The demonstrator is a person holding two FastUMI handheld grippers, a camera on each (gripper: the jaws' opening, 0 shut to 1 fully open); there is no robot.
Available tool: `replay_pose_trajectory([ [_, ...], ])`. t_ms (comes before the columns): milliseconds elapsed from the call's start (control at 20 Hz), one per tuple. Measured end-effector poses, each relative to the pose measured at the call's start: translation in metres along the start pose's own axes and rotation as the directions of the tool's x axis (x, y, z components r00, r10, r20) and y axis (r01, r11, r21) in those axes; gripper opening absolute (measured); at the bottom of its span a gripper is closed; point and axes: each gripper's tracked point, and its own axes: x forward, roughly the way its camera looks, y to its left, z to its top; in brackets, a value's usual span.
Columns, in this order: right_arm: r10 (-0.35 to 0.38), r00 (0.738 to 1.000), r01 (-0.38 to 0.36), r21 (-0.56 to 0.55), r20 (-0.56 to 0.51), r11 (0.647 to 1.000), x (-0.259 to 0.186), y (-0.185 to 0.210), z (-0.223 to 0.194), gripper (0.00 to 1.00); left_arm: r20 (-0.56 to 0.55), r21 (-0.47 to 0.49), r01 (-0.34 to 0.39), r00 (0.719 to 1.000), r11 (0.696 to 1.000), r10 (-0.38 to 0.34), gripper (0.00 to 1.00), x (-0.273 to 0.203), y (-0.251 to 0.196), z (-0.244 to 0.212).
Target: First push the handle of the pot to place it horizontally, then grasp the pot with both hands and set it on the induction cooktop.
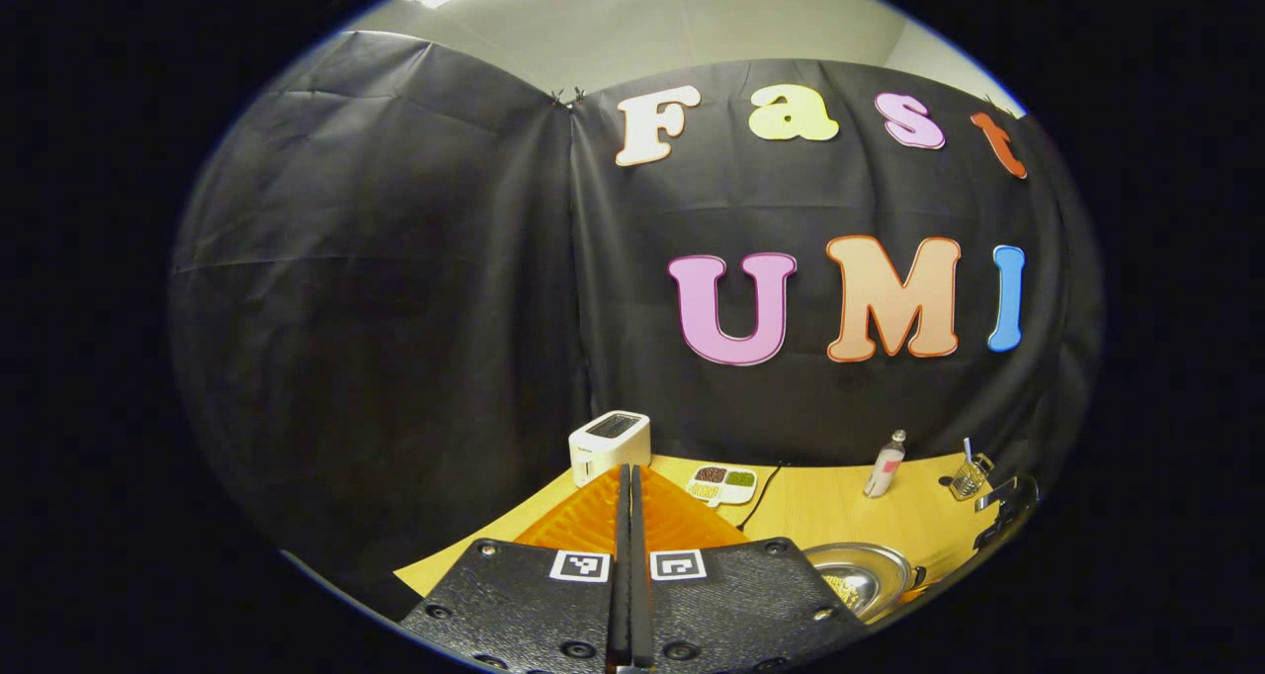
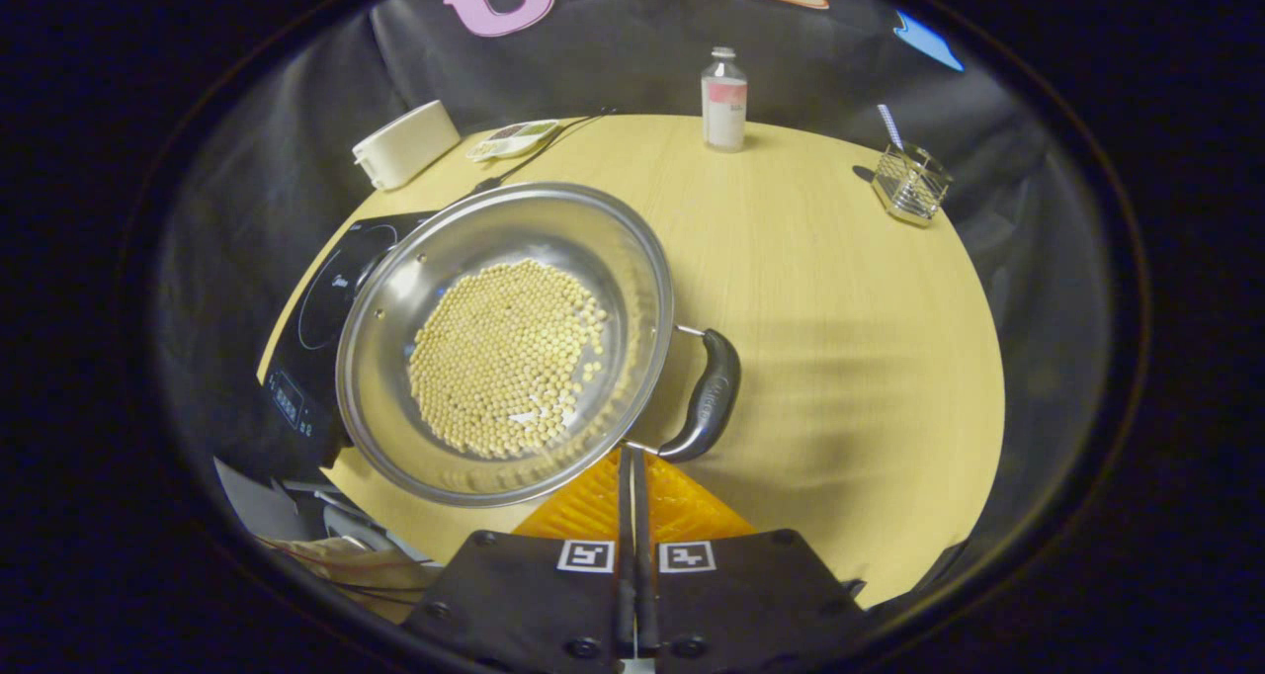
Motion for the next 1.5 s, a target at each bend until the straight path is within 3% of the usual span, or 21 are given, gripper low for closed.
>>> replay_pose_trajectory([
  [600,-0.007,1.0,0.006,0.042,0.019,0.999,-0.013,-0.005,-0.002,0.0,-0.2,-0.033,0.071,0.977,0.997,-0.077,0.01,0.027,-0.018,-0.073],
  [850,-0.009,0.999,0.005,0.087,0.046,0.996,-0.024,-0.006,-0.001,0.0,-0.275,-0.085,0.176,0.942,0.981,-0.193,0.02,0.033,-0.042,-0.1],
  [1000,-0.006,0.998,-0.001,0.103,0.069,0.995,-0.031,-0.007,0.001,0.0,-0.323,-0.117,0.231,0.911,0.966,-0.257,0.09,0.037,-0.053,-0.12],
  [1050,-0.019,0.997,0.011,0.107,0.081,0.994,-0.033,-0.011,0.003,0.03,-0.34,-0.129,0.245,0.899,0.961,-0.275,0.14,0.038,-0.057,-0.126],
  [1150,-0.024,0.994,0.011,0.128,0.103,0.992,-0.037,-0.012,0.006,0.02,-0.374,-0.155,0.265,0.876,0.952,-0.305,0.38,0.039,-0.064,-0.139],
  [1200,-0.016,0.994,0.0,0.144,0.112,0.99,-0.037,-0.01,0.006,0.04,-0.386,-0.174,0.271,0.866,0.947,-0.319,0.43,0.039,-0.066,-0.144],
  [1300,0.001,0.993,-0.021,0.17,0.119,0.985,-0.04,-0.008,0.007,0.21,-0.402,-0.216,0.289,0.844,0.932,-0.355,0.66,0.04,-0.075,-0.152],
  [1350,-0.007,0.992,-0.015,0.174,0.126,0.985,-0.04,-0.011,0.009,0.23,-0.413,-0.235,0.297,0.831,0.926,-0.372,0.69,0.04,-0.078,-0.156],
  [1400,-0.021,0.99,-0.003,0.179,0.136,0.984,-0.041,-0.014,0.01,0.34,-0.428,-0.251,0.304,0.817,0.919,-0.386,0.75,0.041,-0.081,-0.163],
  [1450,-0.017,0.99,-0.009,0.185,0.141,0.983,-0.041,-0.015,0.012,0.23,-0.443,-0.261,0.308,0.804,0.915,-0.398,0.77,0.042,-0.083,-0.168],
  [1500,-0.005,0.989,-0.023,0.194,0.146,0.981,-0.042,-0.011,0.012,0.37,-0.456,-0.267,0.314,0.791,0.911,-0.407,0.77,0.044,-0.084,-0.174],
])
